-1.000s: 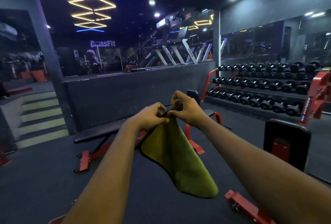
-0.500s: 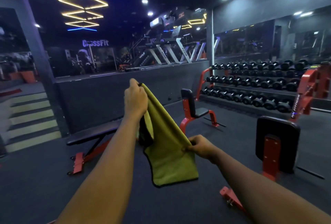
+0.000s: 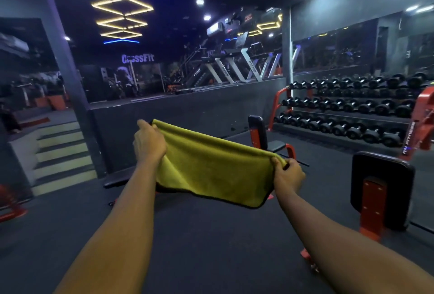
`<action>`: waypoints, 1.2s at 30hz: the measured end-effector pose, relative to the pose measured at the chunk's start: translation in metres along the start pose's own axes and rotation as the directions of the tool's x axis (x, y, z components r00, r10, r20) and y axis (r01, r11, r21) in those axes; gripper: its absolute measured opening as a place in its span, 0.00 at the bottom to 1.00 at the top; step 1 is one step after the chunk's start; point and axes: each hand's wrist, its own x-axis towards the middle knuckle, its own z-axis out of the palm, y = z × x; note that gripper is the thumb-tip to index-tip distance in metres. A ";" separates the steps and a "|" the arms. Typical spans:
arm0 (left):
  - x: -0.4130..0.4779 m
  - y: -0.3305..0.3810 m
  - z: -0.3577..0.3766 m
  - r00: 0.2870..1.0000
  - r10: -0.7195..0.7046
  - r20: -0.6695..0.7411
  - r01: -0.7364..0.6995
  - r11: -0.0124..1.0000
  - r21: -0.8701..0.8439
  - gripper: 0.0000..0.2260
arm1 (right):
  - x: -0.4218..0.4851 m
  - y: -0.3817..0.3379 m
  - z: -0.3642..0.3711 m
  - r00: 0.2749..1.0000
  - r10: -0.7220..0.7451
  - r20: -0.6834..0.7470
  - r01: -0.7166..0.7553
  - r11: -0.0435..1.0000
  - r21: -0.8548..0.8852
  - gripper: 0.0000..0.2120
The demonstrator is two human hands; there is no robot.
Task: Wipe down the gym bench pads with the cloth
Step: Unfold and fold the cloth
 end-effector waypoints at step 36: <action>-0.063 0.030 0.049 0.672 0.130 0.729 0.155 0.938 -0.310 0.16 | -0.008 -0.096 0.056 0.538 -0.120 0.834 0.098 0.992 0.079 0.09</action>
